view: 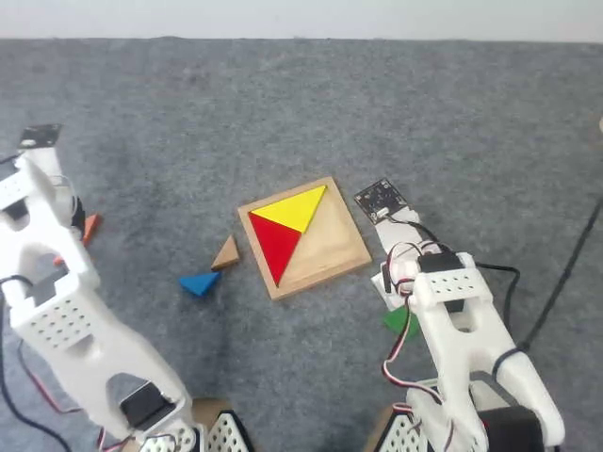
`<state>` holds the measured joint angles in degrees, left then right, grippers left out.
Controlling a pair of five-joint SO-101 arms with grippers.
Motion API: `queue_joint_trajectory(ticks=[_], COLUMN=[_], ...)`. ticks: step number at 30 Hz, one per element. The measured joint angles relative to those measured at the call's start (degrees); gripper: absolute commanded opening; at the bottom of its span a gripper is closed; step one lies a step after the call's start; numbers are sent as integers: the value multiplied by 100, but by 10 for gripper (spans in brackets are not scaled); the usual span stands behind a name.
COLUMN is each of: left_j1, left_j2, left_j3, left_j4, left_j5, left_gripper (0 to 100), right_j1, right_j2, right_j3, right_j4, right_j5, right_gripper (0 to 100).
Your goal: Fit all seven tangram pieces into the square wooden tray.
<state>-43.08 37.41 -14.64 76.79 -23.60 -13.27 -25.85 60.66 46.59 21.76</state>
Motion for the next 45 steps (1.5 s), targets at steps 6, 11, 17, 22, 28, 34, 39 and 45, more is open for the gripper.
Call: queue_joint_trajectory(ticks=[6,11,17,22,28,34,39,45], left_j1=[-35,0,0,0,-237,-422,-431,-308], left_j2=[-9,0,0,0,18,44,62,62], left_j3=[-26,0,-26,-26,-185,-756,-835,-835], left_j4=[0,-9,9,9,44,413,554,554], left_j5=[0,-9,0,0,-62,-396,-615,-853], left_gripper=[194,206,206,206,206,206,208,210], right_j1=[9,9,9,9,0,0,0,0], right_j2=[-26,-26,-26,-26,-26,-26,-26,-26], right_j3=[0,0,0,0,0,0,0,0], right_j4=[0,0,0,0,0,0,0,0], right_j5=[0,0,0,0,0,0,0,0], right_gripper=[28,28,28,28,28,28,28,28])
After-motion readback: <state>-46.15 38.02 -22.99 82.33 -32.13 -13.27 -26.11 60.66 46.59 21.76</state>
